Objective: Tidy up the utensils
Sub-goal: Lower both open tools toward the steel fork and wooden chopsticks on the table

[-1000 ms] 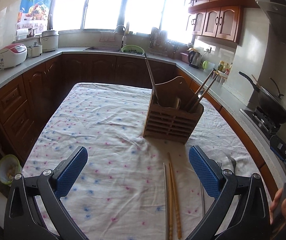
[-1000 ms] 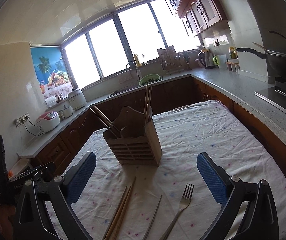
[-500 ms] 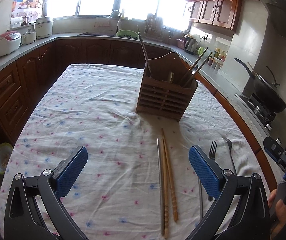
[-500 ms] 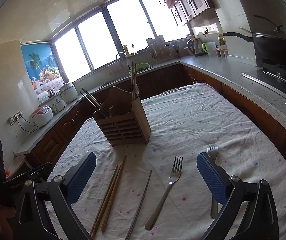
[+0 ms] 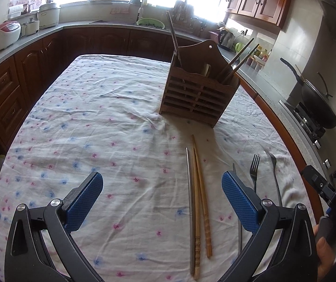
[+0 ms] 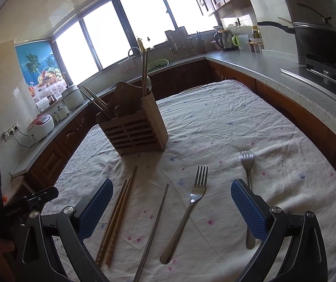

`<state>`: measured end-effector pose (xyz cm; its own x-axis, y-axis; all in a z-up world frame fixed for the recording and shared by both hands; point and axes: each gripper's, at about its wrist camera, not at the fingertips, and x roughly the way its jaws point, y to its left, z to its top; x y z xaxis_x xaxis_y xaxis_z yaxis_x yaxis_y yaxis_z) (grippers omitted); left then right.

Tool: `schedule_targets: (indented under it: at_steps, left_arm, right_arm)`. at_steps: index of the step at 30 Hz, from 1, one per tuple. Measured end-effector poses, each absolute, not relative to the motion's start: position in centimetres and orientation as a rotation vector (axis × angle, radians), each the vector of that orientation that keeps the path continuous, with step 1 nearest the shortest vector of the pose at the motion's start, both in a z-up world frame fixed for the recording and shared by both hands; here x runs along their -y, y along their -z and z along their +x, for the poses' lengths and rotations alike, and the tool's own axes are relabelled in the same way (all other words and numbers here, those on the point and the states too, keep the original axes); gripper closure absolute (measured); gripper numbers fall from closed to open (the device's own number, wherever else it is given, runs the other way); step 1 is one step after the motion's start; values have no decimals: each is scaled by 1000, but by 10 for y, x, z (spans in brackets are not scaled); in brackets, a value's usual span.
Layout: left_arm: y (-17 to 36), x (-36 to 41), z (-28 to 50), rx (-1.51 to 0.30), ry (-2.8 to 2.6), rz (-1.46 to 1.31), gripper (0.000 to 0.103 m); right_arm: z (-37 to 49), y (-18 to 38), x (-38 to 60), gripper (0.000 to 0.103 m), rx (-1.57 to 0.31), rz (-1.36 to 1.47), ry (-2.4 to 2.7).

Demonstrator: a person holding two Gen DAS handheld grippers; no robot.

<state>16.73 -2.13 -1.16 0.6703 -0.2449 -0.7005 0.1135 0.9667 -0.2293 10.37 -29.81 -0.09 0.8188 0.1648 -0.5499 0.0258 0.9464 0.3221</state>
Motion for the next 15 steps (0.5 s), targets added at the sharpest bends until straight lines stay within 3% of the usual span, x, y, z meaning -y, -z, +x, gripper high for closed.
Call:
schedule_targets:
  at_steps: [8,15]
  left_arm:
    - [25,31,183,-854,211,-145,0]
    - [31,41,200,-880,231,-127,0]
  right_arm:
    - [117,12,297,2,-652,316,-69]
    - [133,25,299,9,-708,330,-61]
